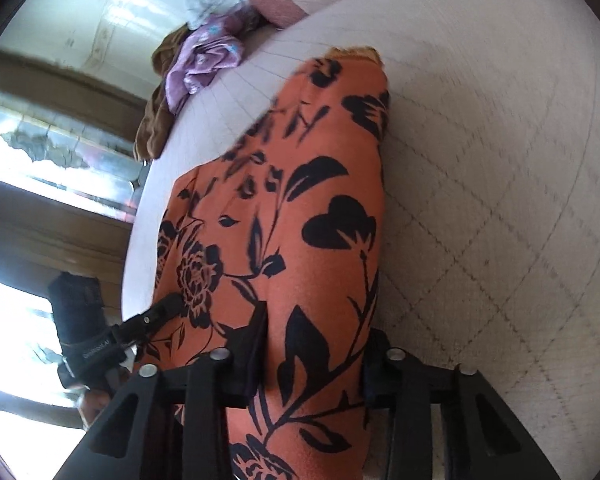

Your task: Fold small clothes

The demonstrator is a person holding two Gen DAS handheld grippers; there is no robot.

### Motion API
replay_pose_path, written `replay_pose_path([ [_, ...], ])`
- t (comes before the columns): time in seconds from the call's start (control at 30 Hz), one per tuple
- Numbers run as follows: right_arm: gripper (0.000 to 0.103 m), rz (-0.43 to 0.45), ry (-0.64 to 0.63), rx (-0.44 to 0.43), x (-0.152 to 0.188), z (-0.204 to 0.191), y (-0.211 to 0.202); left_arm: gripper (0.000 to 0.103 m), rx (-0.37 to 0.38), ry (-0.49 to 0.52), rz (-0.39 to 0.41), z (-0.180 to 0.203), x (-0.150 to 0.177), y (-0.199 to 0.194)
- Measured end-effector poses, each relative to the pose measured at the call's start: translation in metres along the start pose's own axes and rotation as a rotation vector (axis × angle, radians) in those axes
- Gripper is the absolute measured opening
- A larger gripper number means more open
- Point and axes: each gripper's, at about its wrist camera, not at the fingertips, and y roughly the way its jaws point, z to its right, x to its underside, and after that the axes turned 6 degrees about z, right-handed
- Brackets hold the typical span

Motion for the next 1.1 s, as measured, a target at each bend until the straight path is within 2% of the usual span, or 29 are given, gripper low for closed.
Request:
replay_pose_path([
  [0.17,0.035,0.073,-0.1,0.028,-0.021,-0.017,-0.041,0.026,0.06,0.043,0.047,0.037,-0.025,-0.001],
  [0.33,0.035,0.186,-0.12,0.041,-0.05,-0.007,-0.088,0.026,0.101,0.116,0.087,0.093,-0.06,0.019],
  [0.43,0.035,0.235,-0.104,0.04,-0.064,0.013,-0.102,0.027,0.108,0.154,0.088,0.103,-0.069,0.017],
  [0.6,0.035,0.254,-0.044,0.053,-0.073,0.052,-0.102,0.027,0.1,0.18,0.043,0.1,-0.066,0.021],
  [0.77,0.035,0.235,0.017,0.077,-0.07,0.098,-0.09,0.029,0.073,0.189,-0.021,0.096,-0.05,0.059],
  [0.8,0.035,0.224,0.028,0.086,-0.068,0.107,-0.085,0.034,0.046,0.2,-0.049,0.095,-0.046,0.068],
  [0.83,0.038,0.213,0.028,0.093,-0.067,0.114,-0.08,0.038,-0.012,0.214,-0.09,0.093,-0.041,0.079],
  [0.87,0.046,0.18,0.051,0.115,-0.065,0.127,-0.07,0.042,-0.069,0.224,-0.119,0.091,-0.036,0.084],
  [0.9,0.047,0.168,0.075,0.157,-0.063,0.138,-0.066,0.05,-0.062,0.23,-0.093,0.091,-0.032,0.076],
  [0.93,0.048,0.167,0.089,0.209,-0.063,0.146,-0.068,0.052,-0.074,0.247,-0.06,0.093,-0.029,0.066],
  [0.97,0.048,0.21,0.08,0.204,-0.059,0.148,-0.076,0.053,-0.099,0.281,-0.018,0.097,-0.026,0.052],
  [1.03,0.05,0.304,0.041,0.283,-0.052,0.139,-0.099,0.058,-0.1,0.329,0.055,0.104,-0.02,0.028],
  [1.1,0.05,0.352,0.009,0.27,-0.049,0.124,-0.113,0.058,-0.075,0.369,0.062,0.114,-0.011,0.019],
])
